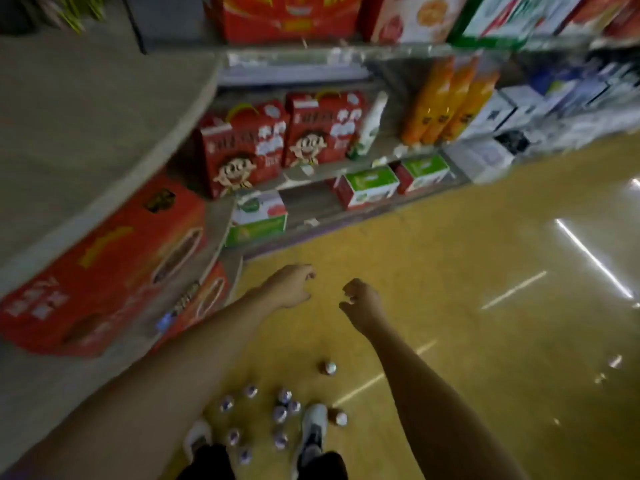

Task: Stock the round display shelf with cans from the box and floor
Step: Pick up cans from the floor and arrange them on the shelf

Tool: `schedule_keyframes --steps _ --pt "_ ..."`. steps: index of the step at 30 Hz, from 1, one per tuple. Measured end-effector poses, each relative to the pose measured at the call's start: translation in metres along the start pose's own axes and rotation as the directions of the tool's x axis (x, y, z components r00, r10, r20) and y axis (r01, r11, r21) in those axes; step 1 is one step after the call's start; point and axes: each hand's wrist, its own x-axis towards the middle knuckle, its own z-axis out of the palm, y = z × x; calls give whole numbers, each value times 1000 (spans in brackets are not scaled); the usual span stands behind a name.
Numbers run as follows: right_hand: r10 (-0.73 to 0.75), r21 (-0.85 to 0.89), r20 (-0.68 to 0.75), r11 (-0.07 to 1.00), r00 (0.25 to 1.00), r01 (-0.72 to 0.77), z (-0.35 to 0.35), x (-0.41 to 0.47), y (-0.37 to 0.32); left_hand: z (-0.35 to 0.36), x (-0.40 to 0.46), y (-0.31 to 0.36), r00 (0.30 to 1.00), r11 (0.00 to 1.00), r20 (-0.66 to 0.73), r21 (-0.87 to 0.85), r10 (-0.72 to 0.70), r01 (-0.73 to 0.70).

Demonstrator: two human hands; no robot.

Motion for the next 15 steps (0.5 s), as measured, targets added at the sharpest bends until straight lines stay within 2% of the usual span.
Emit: schedule_keyframes --steps 7,15 --pt "230 125 39 964 972 -233 84 9 167 168 56 -18 989 993 99 27 -114 111" --pt "456 116 124 875 881 -469 209 14 356 388 97 -83 939 969 240 91 -245 230"
